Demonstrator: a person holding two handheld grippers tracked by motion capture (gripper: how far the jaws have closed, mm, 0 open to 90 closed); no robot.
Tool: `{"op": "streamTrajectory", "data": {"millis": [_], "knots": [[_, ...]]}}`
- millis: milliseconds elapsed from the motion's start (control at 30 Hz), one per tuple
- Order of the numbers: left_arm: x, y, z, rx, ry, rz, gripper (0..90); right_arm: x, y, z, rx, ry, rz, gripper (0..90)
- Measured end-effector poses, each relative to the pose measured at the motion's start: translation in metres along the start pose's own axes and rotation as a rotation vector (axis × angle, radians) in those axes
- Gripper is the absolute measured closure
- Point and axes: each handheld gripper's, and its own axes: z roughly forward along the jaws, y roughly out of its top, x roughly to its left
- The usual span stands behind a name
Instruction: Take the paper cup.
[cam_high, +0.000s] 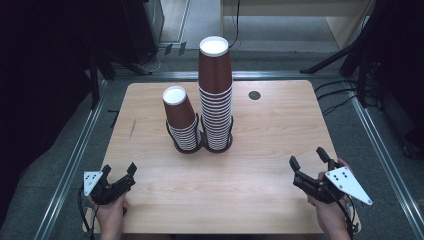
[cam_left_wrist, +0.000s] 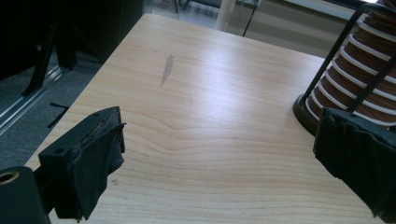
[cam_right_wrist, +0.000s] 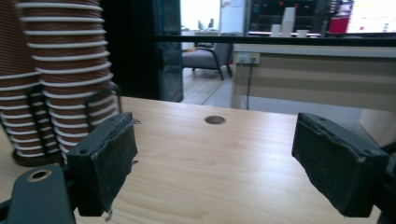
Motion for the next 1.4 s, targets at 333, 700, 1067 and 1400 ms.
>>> {"op": "streamTrajectory", "data": {"millis": [333,700,1067,1400], "knots": [[-0.008,-0.001,0.002,0.018,-0.019,0.079,2.3,0.028,0.05,0.036,-0.027,0.031,0.009,13.2],[-0.01,-0.004,0.0,0.014,-0.018,0.104,2.4,0.044,0.082,0.056,-0.042,0.052,-0.016,13.3],[-0.012,-0.005,0.001,0.02,-0.019,0.122,2.4,0.057,0.092,0.065,-0.042,0.07,-0.023,13.5],[-0.014,-0.006,0.001,0.028,-0.019,0.146,2.4,0.066,0.1,0.072,-0.043,0.083,-0.031,13.6]]}}
